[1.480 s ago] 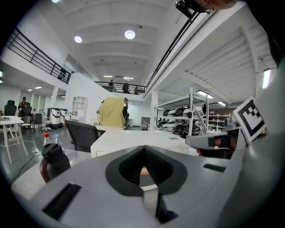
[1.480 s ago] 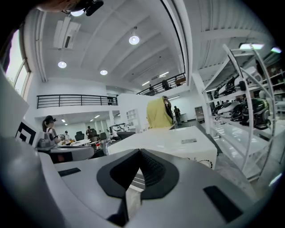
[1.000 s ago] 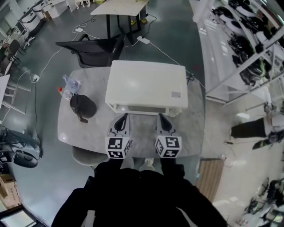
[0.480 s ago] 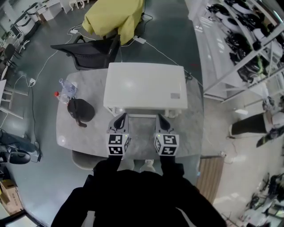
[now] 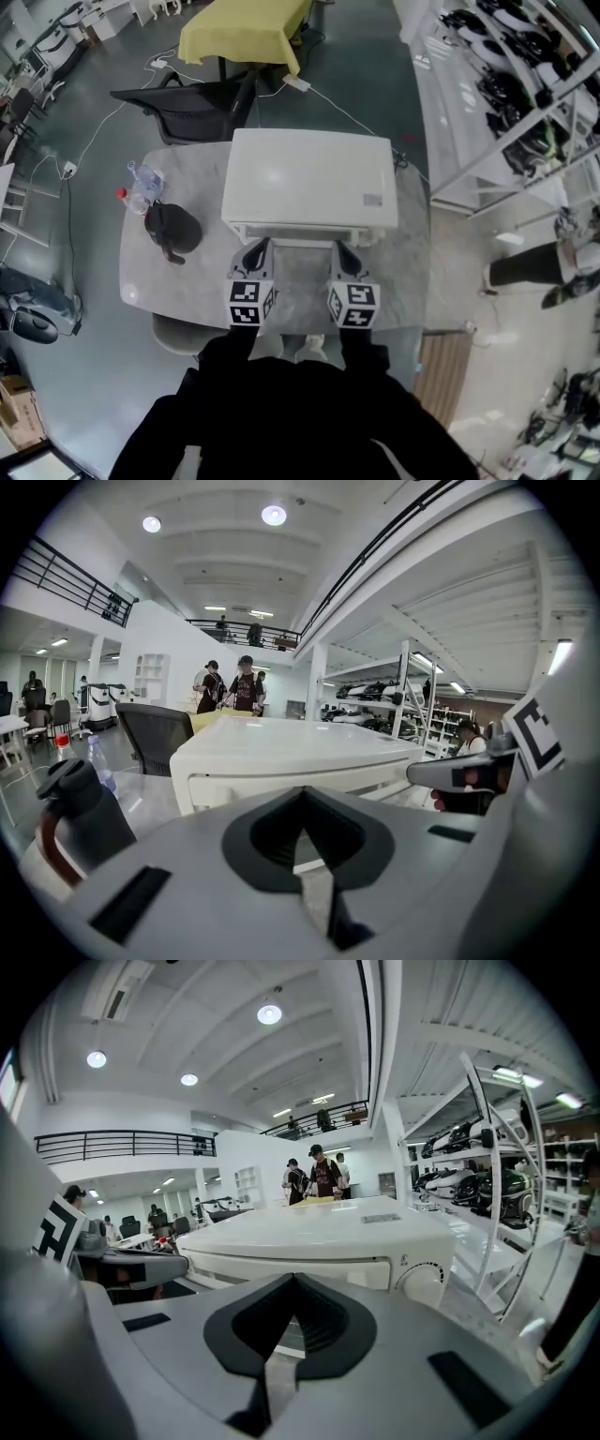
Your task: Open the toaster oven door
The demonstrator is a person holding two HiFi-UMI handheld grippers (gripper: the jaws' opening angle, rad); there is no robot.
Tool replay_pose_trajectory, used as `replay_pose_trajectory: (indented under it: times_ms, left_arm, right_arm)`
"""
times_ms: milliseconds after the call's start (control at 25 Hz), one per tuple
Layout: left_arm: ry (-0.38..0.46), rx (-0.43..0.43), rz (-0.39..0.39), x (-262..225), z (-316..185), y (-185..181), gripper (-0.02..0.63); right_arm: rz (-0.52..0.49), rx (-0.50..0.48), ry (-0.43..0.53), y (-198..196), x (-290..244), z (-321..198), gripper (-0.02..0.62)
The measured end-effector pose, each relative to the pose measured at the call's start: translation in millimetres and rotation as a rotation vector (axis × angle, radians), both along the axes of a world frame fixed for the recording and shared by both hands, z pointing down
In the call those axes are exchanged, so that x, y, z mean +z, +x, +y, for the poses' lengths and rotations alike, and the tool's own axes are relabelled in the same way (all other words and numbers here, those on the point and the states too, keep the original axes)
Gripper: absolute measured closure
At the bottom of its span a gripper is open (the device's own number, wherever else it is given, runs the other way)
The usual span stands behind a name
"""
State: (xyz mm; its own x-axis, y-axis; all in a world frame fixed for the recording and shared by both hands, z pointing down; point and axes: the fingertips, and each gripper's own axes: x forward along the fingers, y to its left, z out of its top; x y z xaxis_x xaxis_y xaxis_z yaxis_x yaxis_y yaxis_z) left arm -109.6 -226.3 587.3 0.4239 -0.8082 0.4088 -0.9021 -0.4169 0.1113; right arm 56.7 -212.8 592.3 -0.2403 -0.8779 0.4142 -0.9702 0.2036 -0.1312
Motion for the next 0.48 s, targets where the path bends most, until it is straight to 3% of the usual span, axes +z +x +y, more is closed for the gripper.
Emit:
replay_pose_trajectory:
  times_ms: [480]
  left_arm:
    - [-0.002, 0.006, -0.009, 1.8, 21.0, -0.3, 0.603]
  right_arm:
    - [0.007, -0.006, 0.0, -0.8, 1.9, 20.8, 0.592]
